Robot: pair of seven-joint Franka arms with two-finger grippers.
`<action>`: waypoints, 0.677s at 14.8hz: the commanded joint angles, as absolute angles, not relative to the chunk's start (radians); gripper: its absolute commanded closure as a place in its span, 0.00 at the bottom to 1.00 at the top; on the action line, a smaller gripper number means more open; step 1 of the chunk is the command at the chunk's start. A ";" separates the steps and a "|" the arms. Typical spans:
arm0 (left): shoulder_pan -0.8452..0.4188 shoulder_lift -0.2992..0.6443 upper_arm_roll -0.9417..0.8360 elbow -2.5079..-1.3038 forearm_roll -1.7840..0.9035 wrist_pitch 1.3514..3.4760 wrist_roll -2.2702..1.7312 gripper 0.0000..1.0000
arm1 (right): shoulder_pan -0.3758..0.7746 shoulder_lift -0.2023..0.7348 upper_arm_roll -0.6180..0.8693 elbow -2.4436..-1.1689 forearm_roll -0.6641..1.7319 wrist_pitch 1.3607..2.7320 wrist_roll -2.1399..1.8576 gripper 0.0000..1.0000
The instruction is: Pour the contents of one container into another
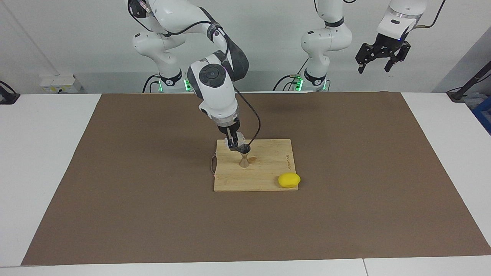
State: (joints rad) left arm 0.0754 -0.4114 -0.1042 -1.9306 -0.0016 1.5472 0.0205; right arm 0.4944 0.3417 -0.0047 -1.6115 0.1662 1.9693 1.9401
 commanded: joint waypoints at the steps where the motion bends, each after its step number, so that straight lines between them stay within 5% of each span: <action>1: 0.086 -0.381 -0.118 -1.936 0.018 1.597 0.015 0.00 | 0.492 0.360 0.000 -1.585 0.127 1.973 2.005 1.00; 10: 0.091 -0.128 -0.114 -1.793 0.005 1.672 0.012 0.00 | 0.495 0.364 0.002 -1.585 0.100 1.980 2.014 1.00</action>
